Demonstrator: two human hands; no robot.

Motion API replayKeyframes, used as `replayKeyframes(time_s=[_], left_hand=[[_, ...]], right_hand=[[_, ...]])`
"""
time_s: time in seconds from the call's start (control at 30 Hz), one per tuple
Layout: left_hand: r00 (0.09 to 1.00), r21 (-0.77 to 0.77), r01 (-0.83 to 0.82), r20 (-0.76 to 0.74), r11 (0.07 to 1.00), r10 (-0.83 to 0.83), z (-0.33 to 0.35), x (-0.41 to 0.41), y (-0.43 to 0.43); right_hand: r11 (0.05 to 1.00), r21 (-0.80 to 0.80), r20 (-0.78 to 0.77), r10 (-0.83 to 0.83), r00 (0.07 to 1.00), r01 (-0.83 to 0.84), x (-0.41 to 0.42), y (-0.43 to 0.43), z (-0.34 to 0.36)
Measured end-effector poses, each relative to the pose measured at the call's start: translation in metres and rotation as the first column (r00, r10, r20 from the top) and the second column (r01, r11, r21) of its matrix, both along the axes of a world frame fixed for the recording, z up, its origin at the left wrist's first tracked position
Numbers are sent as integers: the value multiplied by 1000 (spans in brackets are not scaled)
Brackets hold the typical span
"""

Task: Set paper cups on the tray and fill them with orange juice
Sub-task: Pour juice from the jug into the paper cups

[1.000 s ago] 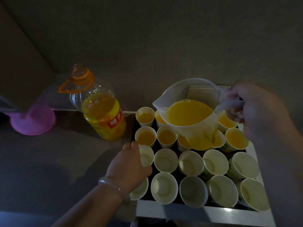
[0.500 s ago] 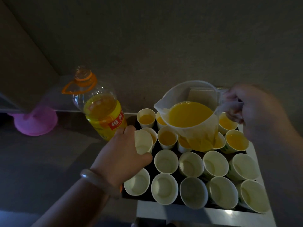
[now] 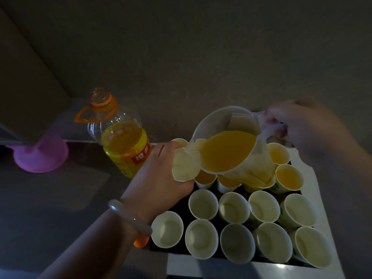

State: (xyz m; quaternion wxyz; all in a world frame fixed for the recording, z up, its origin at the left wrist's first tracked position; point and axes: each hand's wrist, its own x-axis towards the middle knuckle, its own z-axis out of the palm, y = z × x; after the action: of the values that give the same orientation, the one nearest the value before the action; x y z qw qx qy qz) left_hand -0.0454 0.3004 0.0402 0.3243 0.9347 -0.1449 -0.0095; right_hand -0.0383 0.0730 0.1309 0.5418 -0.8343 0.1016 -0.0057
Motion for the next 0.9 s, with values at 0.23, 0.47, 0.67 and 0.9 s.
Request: replayKeyframes(time_s=[0.23,0.47,0.67,0.9], left_hand=[[1000,-27,-8,-19,1000,8,0,5,-3],[1000,-21,-13,-19,1000,13,-2,7,-3],[1000,-23,2,-23,1000,-2,1,5,-1],[999,-22,16,-49,1000,-17,2,3,3]], right_hand=[[987,-147,-3,69,998,-68,8,6,12],[950,-283,-2,138,990,-132,9,13,17],[923,-361,-31,131,991,-133,10,20,16],[887,-433,-40,158,987,-159,11,23,18]])
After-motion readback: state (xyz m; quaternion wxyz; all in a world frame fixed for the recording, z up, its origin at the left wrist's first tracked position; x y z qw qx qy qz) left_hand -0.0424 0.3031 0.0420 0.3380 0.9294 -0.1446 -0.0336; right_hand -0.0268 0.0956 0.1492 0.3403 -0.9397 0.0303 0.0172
